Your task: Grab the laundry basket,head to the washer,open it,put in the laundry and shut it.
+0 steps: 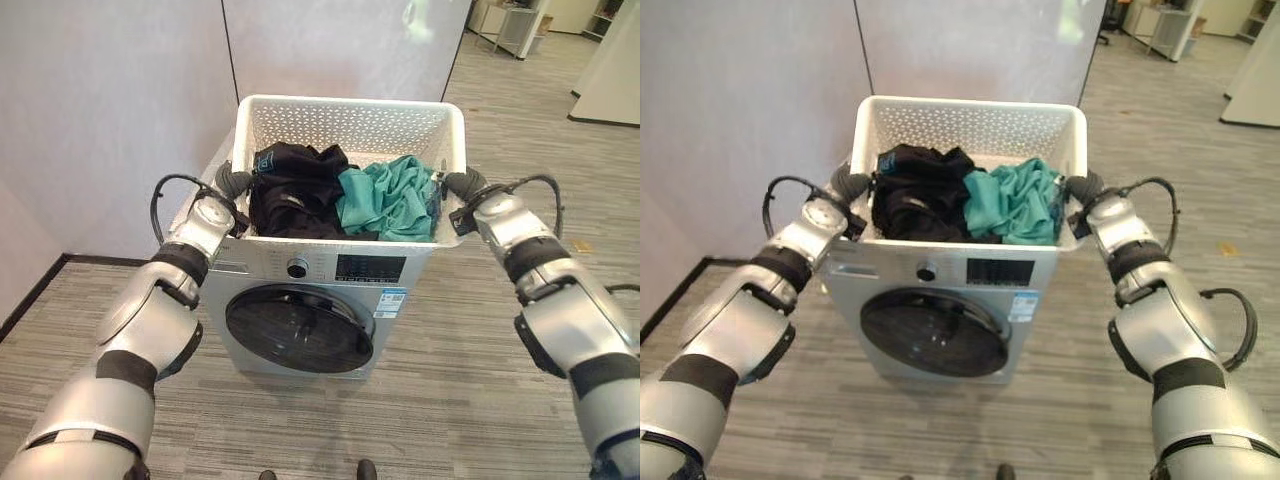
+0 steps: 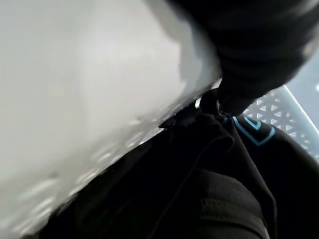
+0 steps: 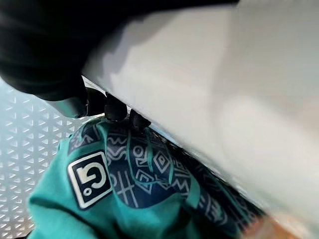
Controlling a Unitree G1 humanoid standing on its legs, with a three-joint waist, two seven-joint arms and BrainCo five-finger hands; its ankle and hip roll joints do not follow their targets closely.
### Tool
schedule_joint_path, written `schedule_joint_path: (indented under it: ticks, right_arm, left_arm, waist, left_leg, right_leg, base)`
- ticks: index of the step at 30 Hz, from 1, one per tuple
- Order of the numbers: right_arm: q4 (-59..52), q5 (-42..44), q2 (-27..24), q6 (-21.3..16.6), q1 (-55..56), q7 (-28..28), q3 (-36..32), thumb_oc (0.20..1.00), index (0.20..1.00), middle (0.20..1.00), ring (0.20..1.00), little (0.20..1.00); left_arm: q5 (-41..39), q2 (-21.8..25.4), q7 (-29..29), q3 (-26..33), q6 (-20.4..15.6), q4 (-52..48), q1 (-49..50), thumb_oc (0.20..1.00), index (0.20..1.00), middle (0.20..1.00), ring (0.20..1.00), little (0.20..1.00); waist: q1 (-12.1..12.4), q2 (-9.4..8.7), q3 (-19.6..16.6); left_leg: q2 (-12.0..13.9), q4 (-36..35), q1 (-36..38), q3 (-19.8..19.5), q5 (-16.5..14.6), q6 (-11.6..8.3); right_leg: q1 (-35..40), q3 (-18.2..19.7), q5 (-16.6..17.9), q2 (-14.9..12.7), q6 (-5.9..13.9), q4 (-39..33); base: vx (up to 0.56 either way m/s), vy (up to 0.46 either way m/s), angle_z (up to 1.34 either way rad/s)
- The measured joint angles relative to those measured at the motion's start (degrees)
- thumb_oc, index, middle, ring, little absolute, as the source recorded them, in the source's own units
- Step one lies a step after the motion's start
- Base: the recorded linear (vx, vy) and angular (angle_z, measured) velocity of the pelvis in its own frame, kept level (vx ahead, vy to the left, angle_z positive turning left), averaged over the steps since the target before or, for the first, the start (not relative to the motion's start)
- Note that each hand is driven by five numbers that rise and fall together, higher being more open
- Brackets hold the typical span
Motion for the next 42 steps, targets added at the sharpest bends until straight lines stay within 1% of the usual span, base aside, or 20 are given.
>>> schedule_joint_path:
  ticks: [1,2,3,4,7,9,13,16,21,23,25,27,28,30,32,33,35,42]
  right_arm:
    - [0.47,0.00,0.05,0.07,-0.20,0.06,0.03,0.200,0.200,0.200,0.200,0.200]
    - [1.83,0.01,0.69,0.10,-0.82,0.09,0.05,0.442,0.442,0.442,0.442,0.442]
    - [3.31,0.01,1.44,0.34,-1.80,-0.12,0.14,0.539,0.539,0.539,0.539,0.539]
    - [4.38,0.00,1.64,0.42,-2.27,-0.52,0.50,1.000,1.000,1.000,1.000,1.000]
    - [6.79,0.07,2.91,0.55,-4.44,-2.08,0.51,1.000,1.000,1.000,1.000,1.000]
    - [7.20,0.65,3.54,0.66,-5.28,-2.85,0.39,1.000,1.000,1.000,1.000,1.000]
    - [9.18,6.53,3.49,0.66,-7.70,-4.56,-0.89,1.000,1.000,1.000,1.000,1.000]
    - [9.28,8.27,3.65,1.43,-9.22,-5.08,-0.70,1.000,1.000,1.000,1.000,1.000]
    - [9.28,14.65,1.97,1.55,-11.96,-7.33,-0.64,1.000,1.000,1.000,1.000,1.000]
    - [8.59,16.40,1.87,0.60,-12.51,-8.79,-0.57,1.000,1.000,1.000,1.000,1.000]
    - [7.53,17.74,2.04,-0.30,-12.49,-9.61,-0.59,1.000,1.000,1.000,1.000,1.000]
    - [5.58,19.27,2.10,-2.02,-12.45,-10.57,-0.80,1.000,1.000,1.000,1.000,1.000]
    - [2.80,20.39,2.38,-4.78,-12.37,-11.13,-2.23,1.000,1.000,1.000,1.000,1.000]
    - [-1.44,21.68,3.14,-9.21,-12.78,-11.67,-3.05,1.000,1.000,1.000,1.000,1.000]
    - [-3.93,22.25,4.07,-11.75,-13.01,-12.39,-4.70,1.000,1.000,1.000,1.000,1.000]
    - [-4.33,22.35,4.63,-12.83,-13.13,-13.07,-5.32,1.000,1.000,1.000,1.000,1.000]
    - [-4.49,22.49,4.76,-13.62,-13.40,-13.78,-5.35,1.000,1.000,1.000,1.000,1.000]
    - [-4.47,22.46,3.62,-13.64,-13.39,-14.02,-5.37,1.000,1.000,1.000,1.000,1.000]
  left_arm:
    - [0.01,0.04,-0.10,-0.01,0.09,0.23,-0.17,0.586,0.586,0.586,0.586,0.586]
    - [0.02,-0.60,-0.39,-0.43,0.19,2.08,-1.27,1.000,1.000,1.000,1.000,1.000]
    - [0.11,-1.37,-0.31,-0.96,0.57,4.10,-2.74,1.000,1.000,1.000,1.000,1.000]
    - [0.11,-1.65,0.19,-1.26,0.61,5.04,-3.62,1.000,1.000,1.000,1.000,1.000]
    - [0.13,-2.34,0.91,-1.57,0.86,7.10,-6.38,1.000,1.000,1.000,1.000,1.000]
    - [0.12,-2.65,1.70,-1.60,1.02,7.63,-6.71,1.000,1.000,1.000,1.000,1.000]
    - [1.07,-3.50,2.89,-2.00,1.32,8.11,-9.72,1.000,1.000,1.000,1.000,1.000]
    - [1.24,-4.84,4.31,-2.04,1.36,8.07,-11.98,1.000,1.000,1.000,1.000,1.000]
    - [0.40,-5.12,6.77,-1.55,0.84,7.88,-14.59,1.000,1.000,1.000,1.000,1.000]
    - [0.02,-5.39,8.20,-0.72,0.61,6.99,-14.66,1.000,1.000,1.000,1.000,1.000]
    - [-0.06,-5.54,10.53,0.90,-0.67,5.30,-14.63,1.000,1.000,1.000,1.000,1.000]
    - [-0.57,-5.46,11.46,2.81,-2.90,2.09,-14.49,1.000,1.000,1.000,1.000,1.000]
    - [-1.25,-5.88,12.29,3.44,-4.75,-0.55,-14.49,1.000,1.000,1.000,1.000,1.000]
    - [-1.25,-7.66,12.80,3.41,-6.89,-3.46,-14.85,1.000,1.000,1.000,1.000,1.000]
    - [-1.21,-9.09,12.99,3.37,-8.20,-4.42,-14.93,1.000,1.000,1.000,1.000,1.000]
    - [-1.22,-9.60,12.98,3.09,-8.24,-4.34,-14.90,1.000,1.000,1.000,1.000,1.000]
    - [-1.22,-9.53,12.98,3.08,-8.44,-4.37,-14.91,1.000,1.000,1.000,1.000,1.000]
    - [-1.21,-9.32,12.99,3.06,-8.77,-4.39,-14.90,1.000,1.000,1.000,1.000,1.000]
  waist:
    - [0.04,-0.03,-0.10]
    - [0.06,-0.19,-0.22]
    - [0.03,-0.38,-0.63]
    - [-0.01,-0.51,-1.75]
    - [-0.14,-0.71,-2.18]
    - [-0.16,-0.71,-2.18]
    - [0.17,-0.70,-2.21]
    - [0.17,-0.70,-2.21]
    - [0.09,-0.61,-2.16]
    - [0.13,-0.56,-2.12]
    - [0.17,-0.37,-1.99]
    - [0.18,0.02,-1.69]
    - [0.20,0.42,-1.42]
    - [0.27,0.83,-1.16]
    - [0.20,0.92,-0.79]
    - [0.18,1.00,-0.55]
    - [0.16,1.06,-0.22]
    - [0.12,1.10,0.08]
  left_leg:
    - [0.00,0.00,0.00,0.00,0.02,0.02]
    - [-0.01,0.00,-0.08,-0.01,0.00,0.02]
    - [-0.01,0.01,-0.64,0.03,0.01,0.02]
    - [-0.01,0.05,-2.07,0.02,0.08,-0.04]
    - [-0.12,0.04,-4.03,0.03,0.56,-0.03]
    - [-0.11,0.03,-4.12,0.03,0.66,-0.20]
    - [-0.10,0.04,-5.69,-0.18,0.74,-0.24]
    - [-0.11,0.04,-6.47,-0.34,0.75,-0.24]
    - [-0.12,0.05,-8.82,-1.41,1.05,-0.32]
    - [-0.10,0.04,-8.96,-1.55,1.08,-0.37]
    - [-0.13,0.00,-8.97,-1.55,1.07,-0.37]
    - [-0.22,-0.03,-8.97,-1.55,1.07,-0.37]
    - [-0.30,-0.03,-8.88,-1.57,1.07,-0.36]
    - [-0.38,-0.03,-8.66,-1.51,1.07,-0.36]
    - [-0.28,-0.06,-7.90,-1.45,1.06,-0.37]
    - [-0.17,-0.09,-7.11,-1.26,0.96,-0.31]
    - [-0.09,-0.10,-6.33,-1.21,0.80,-0.29]
    - [0.05,-0.10,-5.61,-1.37,0.75,-0.20]
  right_leg:
    - [0.01,0.00,0.07,0.00,-0.05,0.02]
    - [-0.05,-0.02,-0.02,-0.02,-0.08,0.01]
    - [-0.70,-0.06,0.01,-0.01,-0.08,0.02]
    - [-2.08,-0.06,0.13,-0.01,-0.07,0.02]
    - [-4.02,-0.04,0.65,-0.06,-0.23,0.04]
    - [-4.10,-0.19,0.90,-0.08,0.07,0.04]
    - [-5.41,-0.59,1.04,-0.05,0.01,0.04]
    - [-6.15,-0.72,1.15,-0.11,-0.05,0.05]
    - [-7.94,-1.49,1.22,-0.09,-0.12,0.03]
    - [-7.93,-2.08,1.19,-0.06,-0.16,0.03]
    - [-7.89,-2.20,1.19,-0.11,-0.16,0.03]
    - [-7.88,-2.22,1.19,-0.19,-0.16,0.04]
    - [-7.75,-2.24,1.20,-0.26,-0.16,0.04]
    - [-7.59,-2.28,1.21,-0.31,-0.16,0.04]
    - [-6.84,-2.26,1.20,-0.18,-0.16,0.04]
    - [-6.19,-2.20,1.17,-0.08,-0.14,0.03]
    - [-5.40,-2.19,0.80,-0.08,0.03,0.00]
    - [-4.56,-2.26,0.29,0.01,0.08,-0.15]
  base:
    - [0.04,0.045,0.01]
    - [0.00,0.000,0.00]
    - [0.00,0.000,0.00]
    - [0.00,0.000,0.00]
    - [0.01,0.007,0.00]
    - [0.00,0.000,0.00]
    - [0.01,-0.004,0.06]
    - [-0.01,-0.002,0.02]
    - [0.00,-0.015,0.09]
    - [0.01,-0.012,0.08]
    - [0.01,-0.006,0.02]
    - [0.00,0.000,0.00]
    - [0.00,0.000,0.00]
    - [0.00,0.000,0.00]
    - [0.01,-0.009,-0.02]
    - [0.04,-0.023,-0.04]
    - [0.01,-0.011,-0.02]
    - [0.00,-0.005,0.00]
